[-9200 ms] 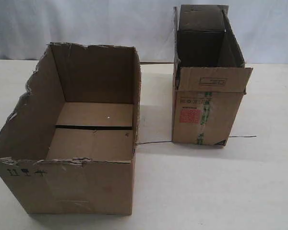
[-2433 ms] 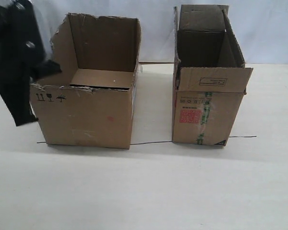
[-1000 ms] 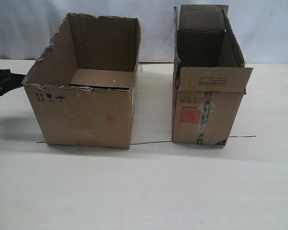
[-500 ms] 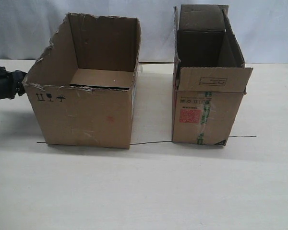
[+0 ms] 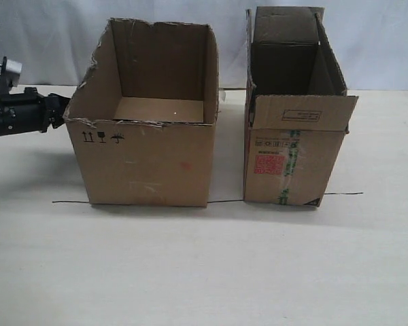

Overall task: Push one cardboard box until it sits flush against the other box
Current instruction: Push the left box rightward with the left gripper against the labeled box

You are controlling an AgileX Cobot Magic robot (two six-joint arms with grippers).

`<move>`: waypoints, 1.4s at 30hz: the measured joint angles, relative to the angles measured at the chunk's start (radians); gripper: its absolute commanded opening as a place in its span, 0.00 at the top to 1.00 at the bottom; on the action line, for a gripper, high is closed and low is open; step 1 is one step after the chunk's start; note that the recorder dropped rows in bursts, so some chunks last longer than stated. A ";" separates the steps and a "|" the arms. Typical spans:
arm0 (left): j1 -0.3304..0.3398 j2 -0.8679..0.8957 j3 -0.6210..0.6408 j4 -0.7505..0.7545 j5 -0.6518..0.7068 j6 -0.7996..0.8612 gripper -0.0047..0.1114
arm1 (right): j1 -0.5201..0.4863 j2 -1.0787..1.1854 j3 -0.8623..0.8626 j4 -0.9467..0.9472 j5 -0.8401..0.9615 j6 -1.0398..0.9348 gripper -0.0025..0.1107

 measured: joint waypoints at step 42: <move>-0.094 0.172 -0.219 -0.002 -0.034 -0.060 0.96 | 0.000 0.000 0.000 0.000 0.000 0.000 0.93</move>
